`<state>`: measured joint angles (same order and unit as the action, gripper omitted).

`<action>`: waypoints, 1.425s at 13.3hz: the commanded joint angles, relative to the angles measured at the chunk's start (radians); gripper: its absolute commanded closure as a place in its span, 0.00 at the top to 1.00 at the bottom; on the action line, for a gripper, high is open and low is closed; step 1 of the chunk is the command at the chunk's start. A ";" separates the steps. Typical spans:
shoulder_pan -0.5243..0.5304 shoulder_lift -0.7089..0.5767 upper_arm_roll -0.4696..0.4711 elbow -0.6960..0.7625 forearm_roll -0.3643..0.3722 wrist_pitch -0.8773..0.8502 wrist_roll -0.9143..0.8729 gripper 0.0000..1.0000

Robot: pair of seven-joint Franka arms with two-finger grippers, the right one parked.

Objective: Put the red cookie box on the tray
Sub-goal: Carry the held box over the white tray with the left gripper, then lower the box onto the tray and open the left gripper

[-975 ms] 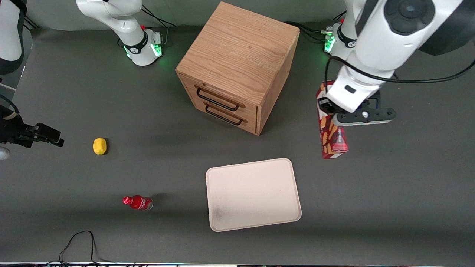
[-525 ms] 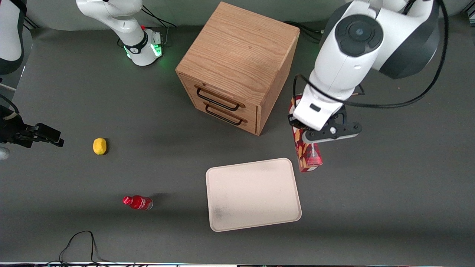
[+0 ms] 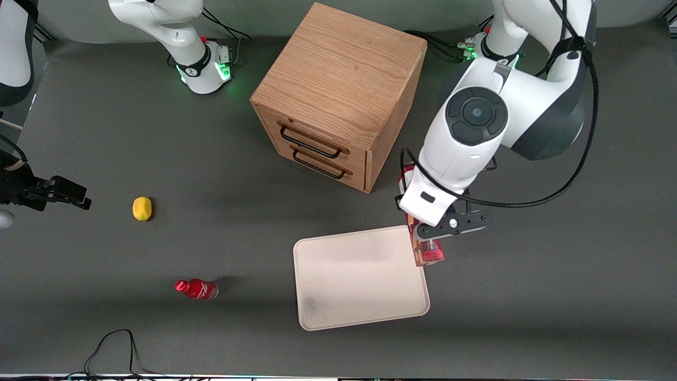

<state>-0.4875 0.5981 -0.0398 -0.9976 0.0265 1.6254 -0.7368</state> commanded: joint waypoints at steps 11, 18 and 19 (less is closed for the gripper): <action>0.023 0.221 0.017 0.039 0.006 0.204 0.024 0.00; 0.035 0.293 0.020 -0.056 0.010 0.406 0.024 0.00; 0.035 0.301 0.020 -0.058 0.012 0.413 0.028 0.00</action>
<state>-0.4549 0.9001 -0.0220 -1.0441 0.0279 2.0177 -0.7248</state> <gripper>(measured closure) 0.965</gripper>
